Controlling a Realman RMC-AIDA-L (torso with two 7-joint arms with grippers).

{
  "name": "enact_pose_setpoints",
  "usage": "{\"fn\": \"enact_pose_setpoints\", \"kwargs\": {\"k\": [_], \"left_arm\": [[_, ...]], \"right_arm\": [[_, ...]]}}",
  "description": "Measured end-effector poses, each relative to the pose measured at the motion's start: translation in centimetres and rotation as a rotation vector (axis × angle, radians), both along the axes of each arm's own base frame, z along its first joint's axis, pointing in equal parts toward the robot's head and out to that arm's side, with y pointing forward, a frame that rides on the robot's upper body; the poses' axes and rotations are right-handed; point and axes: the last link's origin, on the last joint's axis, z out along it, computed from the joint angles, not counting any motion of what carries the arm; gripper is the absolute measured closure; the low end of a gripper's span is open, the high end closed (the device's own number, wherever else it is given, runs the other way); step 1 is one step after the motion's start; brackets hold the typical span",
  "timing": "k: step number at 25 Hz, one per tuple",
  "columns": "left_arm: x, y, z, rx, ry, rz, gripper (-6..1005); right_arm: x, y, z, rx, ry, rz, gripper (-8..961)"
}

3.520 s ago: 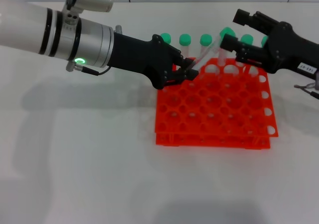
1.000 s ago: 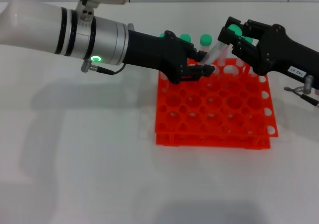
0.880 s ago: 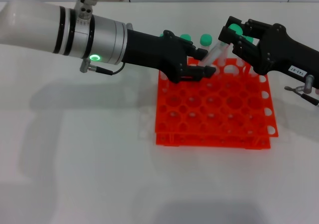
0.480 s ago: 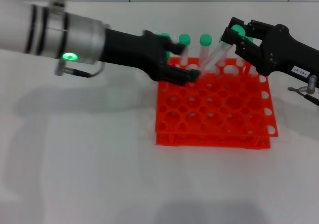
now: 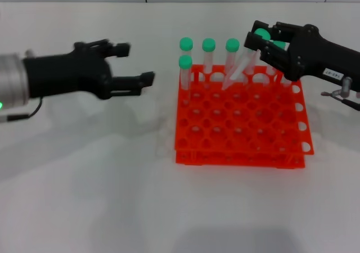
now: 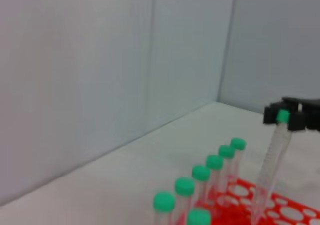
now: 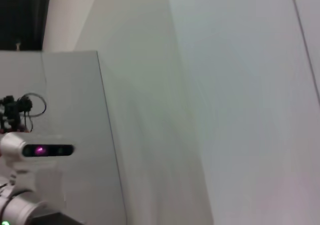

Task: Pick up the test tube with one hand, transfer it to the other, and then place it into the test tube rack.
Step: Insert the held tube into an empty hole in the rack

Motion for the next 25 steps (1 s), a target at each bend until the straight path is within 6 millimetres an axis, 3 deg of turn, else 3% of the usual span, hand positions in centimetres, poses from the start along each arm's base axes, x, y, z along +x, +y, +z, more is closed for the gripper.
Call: {"fn": "enact_pose_setpoints", "kwargs": {"k": [7, 14, 25], "left_arm": [[-4.7, -4.1, -0.3, 0.095, -0.054, 0.017, 129], [-8.2, -6.7, -1.0, 0.184, -0.083, 0.038, 133], [-9.9, -7.3, -1.5, 0.204, -0.059, 0.061, 136]], "right_arm": [[-1.9, 1.5, -0.9, -0.018, -0.062, 0.032, 687], [-3.4, 2.9, -2.2, -0.031, -0.129, 0.046, 687], [-3.9, 3.9, -2.9, -0.043, -0.171, 0.013, 687]]}}
